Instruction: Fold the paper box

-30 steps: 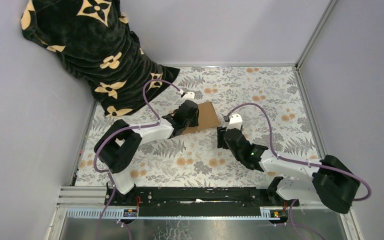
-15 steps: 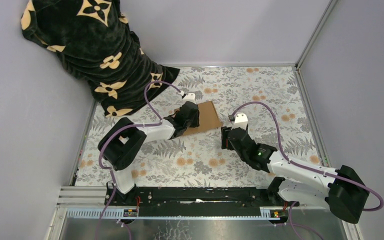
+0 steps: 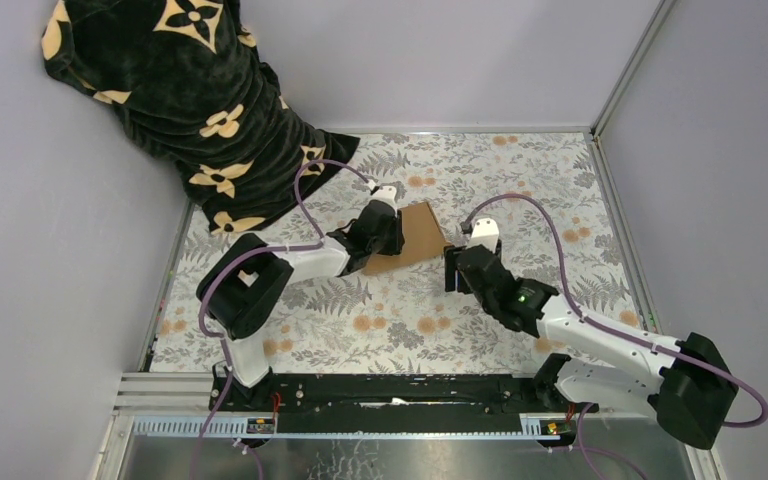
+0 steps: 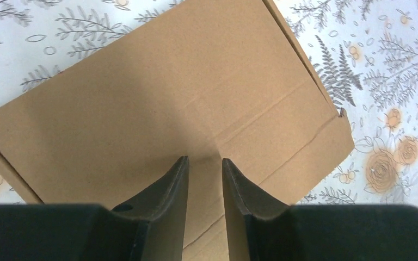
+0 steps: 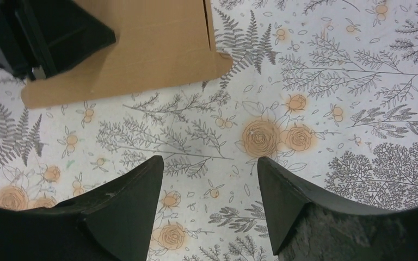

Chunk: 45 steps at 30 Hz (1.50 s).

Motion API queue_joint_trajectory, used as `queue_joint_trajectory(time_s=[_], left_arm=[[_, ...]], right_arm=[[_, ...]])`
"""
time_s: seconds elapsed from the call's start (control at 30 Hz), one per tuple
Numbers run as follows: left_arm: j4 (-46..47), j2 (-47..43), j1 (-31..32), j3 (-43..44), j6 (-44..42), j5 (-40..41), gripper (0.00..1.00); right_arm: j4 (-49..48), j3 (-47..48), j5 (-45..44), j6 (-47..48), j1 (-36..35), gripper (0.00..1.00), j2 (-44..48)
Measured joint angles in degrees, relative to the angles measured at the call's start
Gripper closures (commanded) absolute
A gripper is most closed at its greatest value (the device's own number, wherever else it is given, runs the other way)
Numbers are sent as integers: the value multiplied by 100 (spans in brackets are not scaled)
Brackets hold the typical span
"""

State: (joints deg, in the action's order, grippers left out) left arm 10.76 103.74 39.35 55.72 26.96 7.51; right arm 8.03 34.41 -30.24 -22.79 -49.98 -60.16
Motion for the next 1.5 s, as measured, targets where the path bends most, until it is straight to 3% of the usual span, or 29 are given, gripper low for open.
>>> queue_joint_trajectory(time_s=[0.23, 0.47, 0.7, 0.97, 1.2, 1.5], left_arm=[[-2, 15, 0, 33, -162, -566, 65], [138, -149, 0, -234, -214, -938, 65], [155, -293, 2, -396, -210, -1080, 64], [-175, -581, 59, -538, -210, -1108, 64], [-435, -807, 72, -667, -208, -999, 61], [-557, -887, 74, -682, -249, -964, 61]], right_arm=[[-11, 313, 984, 160, 1373, 28, -155], [-264, 903, 2380, 415, 2238, 31, -1292], [-704, 1318, 3589, 778, 2374, 35, -2341], [-951, 1982, 3648, 1202, 2426, 36, -3126], [-1198, 1958, 3982, 1274, 2586, 44, -3644], [-1722, 1390, 4518, 1104, 2599, 58, -3624]])
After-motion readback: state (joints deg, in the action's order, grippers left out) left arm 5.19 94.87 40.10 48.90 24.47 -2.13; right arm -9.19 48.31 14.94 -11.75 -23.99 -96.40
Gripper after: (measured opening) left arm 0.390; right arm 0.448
